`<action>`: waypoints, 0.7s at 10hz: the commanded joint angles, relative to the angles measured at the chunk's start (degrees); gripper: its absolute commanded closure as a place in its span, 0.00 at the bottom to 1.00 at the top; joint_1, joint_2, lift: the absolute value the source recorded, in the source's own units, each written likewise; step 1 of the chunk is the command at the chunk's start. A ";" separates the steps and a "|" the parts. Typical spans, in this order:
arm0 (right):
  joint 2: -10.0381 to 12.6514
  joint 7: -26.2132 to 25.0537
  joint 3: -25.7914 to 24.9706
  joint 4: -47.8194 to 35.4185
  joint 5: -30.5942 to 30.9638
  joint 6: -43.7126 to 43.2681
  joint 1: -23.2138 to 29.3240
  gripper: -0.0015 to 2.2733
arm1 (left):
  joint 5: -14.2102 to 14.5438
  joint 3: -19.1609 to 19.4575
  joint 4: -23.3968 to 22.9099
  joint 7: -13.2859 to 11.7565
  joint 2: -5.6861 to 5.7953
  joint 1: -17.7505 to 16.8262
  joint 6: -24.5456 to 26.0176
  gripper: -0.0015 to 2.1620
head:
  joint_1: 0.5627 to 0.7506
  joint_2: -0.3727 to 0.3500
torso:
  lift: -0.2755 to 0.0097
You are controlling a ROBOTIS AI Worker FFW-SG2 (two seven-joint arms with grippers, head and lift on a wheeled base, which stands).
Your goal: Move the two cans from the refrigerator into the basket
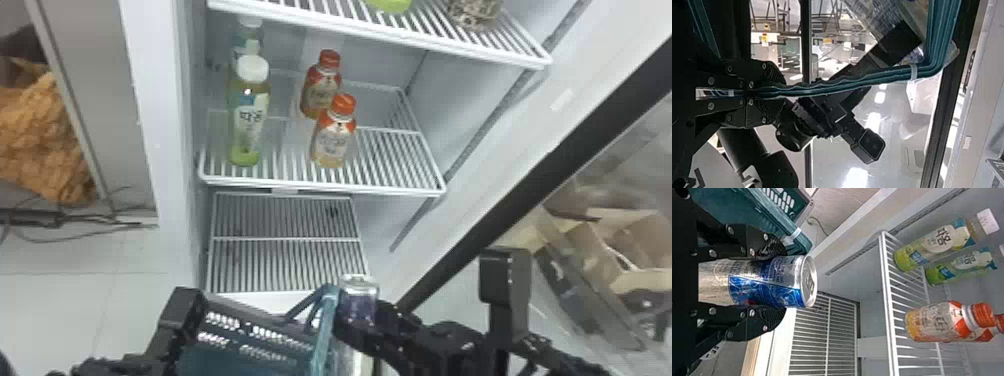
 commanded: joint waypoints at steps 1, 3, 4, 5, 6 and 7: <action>-0.02 1.05 -0.14 1.38 -0.03 0.14 -0.85 0.26 | 0.21 0.00 0.00 0.08 -0.03 0.01 0.74 0.56 | 0.70 0.03 | 0.03; 0.07 1.49 -0.26 1.80 -0.03 0.00 -1.13 0.16 | 0.21 0.00 0.00 -0.01 -0.03 0.01 0.74 0.56 | 0.70 0.03 | 0.03; 0.07 1.66 -0.26 1.94 -0.03 -0.70 -1.13 0.14 | 0.33 0.11 0.00 0.08 -0.03 0.01 0.74 0.56 | 0.70 0.03 | 0.03; 0.07 1.75 -0.26 2.08 0.08 -0.98 -1.41 0.14 | 0.33 0.11 0.00 0.08 -0.12 0.15 0.74 0.56 | 0.70 0.03 | 0.03; 0.07 1.75 -0.37 2.08 0.43 -0.98 -1.41 0.14 | 0.33 0.11 0.00 0.08 -0.12 0.15 0.74 0.56 | 0.70 0.03 | 0.03; 0.16 1.84 -0.37 2.08 0.88 -1.82 -1.27 0.14 | 0.44 0.11 0.00 0.08 -0.12 0.15 0.74 0.56 | 0.70 0.03 | 0.03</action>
